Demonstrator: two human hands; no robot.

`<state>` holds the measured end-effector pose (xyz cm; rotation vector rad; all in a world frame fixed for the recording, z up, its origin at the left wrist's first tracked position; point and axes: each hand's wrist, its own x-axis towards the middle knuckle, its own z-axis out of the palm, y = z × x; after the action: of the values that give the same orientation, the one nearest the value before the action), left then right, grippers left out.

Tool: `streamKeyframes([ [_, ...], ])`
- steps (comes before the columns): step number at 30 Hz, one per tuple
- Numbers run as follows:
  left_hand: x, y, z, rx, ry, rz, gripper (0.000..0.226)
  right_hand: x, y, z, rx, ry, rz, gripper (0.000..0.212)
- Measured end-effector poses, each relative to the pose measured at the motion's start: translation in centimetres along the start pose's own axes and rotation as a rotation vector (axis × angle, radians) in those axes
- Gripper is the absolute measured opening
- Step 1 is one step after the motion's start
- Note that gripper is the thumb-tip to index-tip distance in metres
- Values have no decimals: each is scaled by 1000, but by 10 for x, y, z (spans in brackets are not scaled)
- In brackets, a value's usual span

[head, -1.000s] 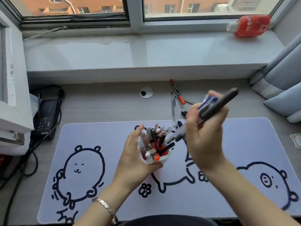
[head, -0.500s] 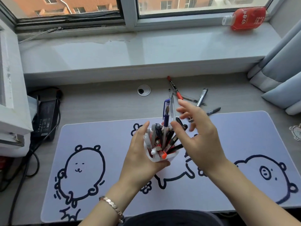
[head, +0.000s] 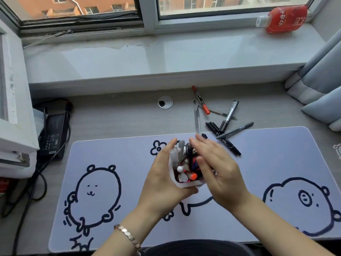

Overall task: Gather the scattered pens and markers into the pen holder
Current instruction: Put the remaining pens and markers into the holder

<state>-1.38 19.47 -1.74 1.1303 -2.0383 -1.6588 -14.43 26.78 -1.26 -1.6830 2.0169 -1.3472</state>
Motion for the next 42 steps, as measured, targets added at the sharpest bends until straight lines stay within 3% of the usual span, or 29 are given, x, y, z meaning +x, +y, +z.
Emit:
streamKeyframes([
  [4,-2,7,7,11,30,-17,90,6,-10,1,-163,-314,-45,70],
  [6,0,7,7,28,40,-2,88,12,-12,1,-81,-421,17,78],
  [7,2,5,6,34,49,6,89,19,-12,-3,62,-427,90,75],
  [9,7,3,3,33,74,6,93,33,-2,-15,252,-253,168,52],
  [12,13,3,-4,46,101,6,96,47,51,-28,-46,-14,185,19],
  [14,15,4,-7,65,113,-5,96,49,95,-33,-318,-121,334,23],
  [17,15,5,-8,68,137,-15,91,40,141,-34,-630,-411,512,29],
  [20,16,6,-6,42,143,-37,91,35,155,-32,-775,-530,370,24],
  [23,16,4,-6,31,136,-49,93,34,159,-30,-822,-519,163,27],
  [25,15,1,-6,30,135,-54,97,42,150,-29,-800,-512,119,23],
  [27,14,0,-7,20,149,-64,97,51,139,-22,-714,-466,237,12],
  [30,10,-1,-8,18,165,-75,95,55,128,2,-689,-513,445,22],
  [38,-2,-1,-13,50,166,-83,94,58,124,24,-678,-457,488,33],
  [40,-3,-2,-14,47,164,-84,94,64,116,14,-533,-385,495,27],
  [42,-2,-4,-14,52,165,-84,94,71,97,-5,-228,-258,526,14],
])
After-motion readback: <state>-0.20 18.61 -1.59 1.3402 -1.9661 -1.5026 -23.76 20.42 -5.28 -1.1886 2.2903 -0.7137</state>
